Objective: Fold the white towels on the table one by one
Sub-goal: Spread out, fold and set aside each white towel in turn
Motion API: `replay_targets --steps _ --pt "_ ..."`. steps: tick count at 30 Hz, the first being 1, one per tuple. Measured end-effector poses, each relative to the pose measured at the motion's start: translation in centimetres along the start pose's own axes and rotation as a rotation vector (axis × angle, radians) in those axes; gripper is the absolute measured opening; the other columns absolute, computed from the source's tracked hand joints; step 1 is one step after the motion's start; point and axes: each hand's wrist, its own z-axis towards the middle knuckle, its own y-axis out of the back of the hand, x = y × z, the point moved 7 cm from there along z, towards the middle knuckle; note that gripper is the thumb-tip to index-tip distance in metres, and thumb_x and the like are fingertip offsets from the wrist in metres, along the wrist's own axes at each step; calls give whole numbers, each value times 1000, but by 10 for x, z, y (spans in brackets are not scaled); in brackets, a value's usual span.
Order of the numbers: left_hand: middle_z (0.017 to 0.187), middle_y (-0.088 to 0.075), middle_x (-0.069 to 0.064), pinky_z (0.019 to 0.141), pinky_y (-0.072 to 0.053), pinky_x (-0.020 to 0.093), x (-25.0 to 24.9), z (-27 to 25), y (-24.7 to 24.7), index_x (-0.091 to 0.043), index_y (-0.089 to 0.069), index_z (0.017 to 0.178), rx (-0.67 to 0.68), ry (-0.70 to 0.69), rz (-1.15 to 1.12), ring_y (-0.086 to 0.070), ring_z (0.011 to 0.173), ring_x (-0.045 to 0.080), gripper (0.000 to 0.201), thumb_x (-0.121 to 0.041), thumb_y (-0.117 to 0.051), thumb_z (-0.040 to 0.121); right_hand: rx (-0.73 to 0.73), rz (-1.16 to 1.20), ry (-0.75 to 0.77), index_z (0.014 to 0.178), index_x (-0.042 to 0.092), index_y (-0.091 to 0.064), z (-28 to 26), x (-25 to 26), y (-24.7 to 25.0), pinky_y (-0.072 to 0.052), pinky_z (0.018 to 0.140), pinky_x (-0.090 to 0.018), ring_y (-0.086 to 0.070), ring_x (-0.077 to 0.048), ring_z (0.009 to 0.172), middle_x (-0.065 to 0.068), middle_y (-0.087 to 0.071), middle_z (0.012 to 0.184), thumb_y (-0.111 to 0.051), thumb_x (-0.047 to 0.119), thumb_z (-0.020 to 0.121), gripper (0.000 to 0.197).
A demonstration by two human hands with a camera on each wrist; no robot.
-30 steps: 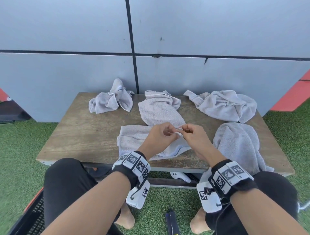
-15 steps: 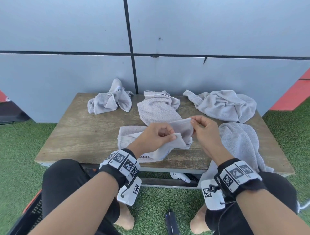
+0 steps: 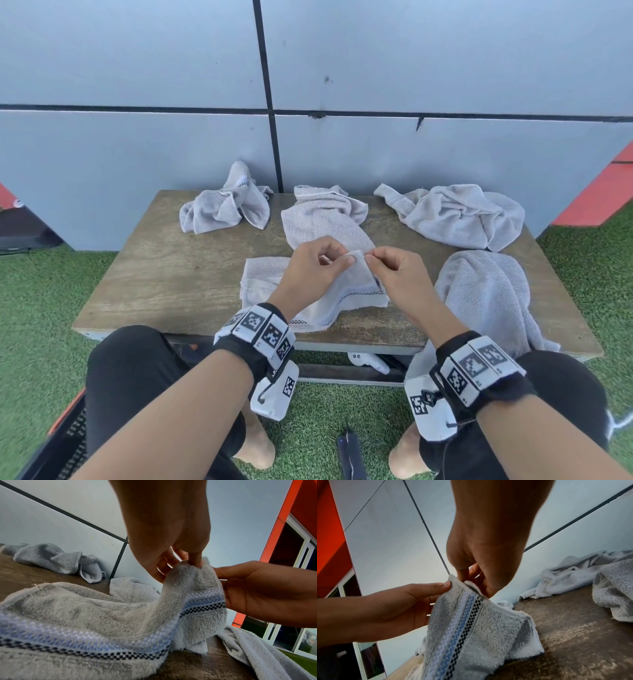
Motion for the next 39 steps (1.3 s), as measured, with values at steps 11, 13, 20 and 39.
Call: replay_targets --steps 11,13,20,39 --pt "101 -70 -2 76 -52 16 2 2 -2 -3 -69 80 -121 -10 -65 -68 88 12 20 -21 -78 85 -108 248 -63 95 15 -78 -2 -12 -4 -54 79 -38 -65 -16 79 -12 -76 89 -65 12 95 12" --pt "101 -72 -5 76 -50 14 4 1 -3 -3 -70 81 -120 7 -73 -68 90 6 19 -20 -77 85 -77 268 -75 94 17 -78 -2 -14 -7 -53 80 -42 -63 -20 80 -18 -74 93 -66 13 95 13" --pt "87 -73 -2 76 -55 27 8 0 -3 -4 -71 78 -118 55 -108 -69 83 13 17 -18 -77 85 32 303 -134 92 19 -78 0 -15 -9 -52 92 -49 -64 -24 87 -11 -73 91 -69 18 93 10" --pt "68 -63 4 57 -41 25 -1 0 -4 -2 -67 77 42 0 -103 -51 60 12 27 -25 -75 89 23 -76 91 84 18 -69 10 23 -6 -42 71 -26 -51 -7 71 -8 -67 86 -65 21 95 12"
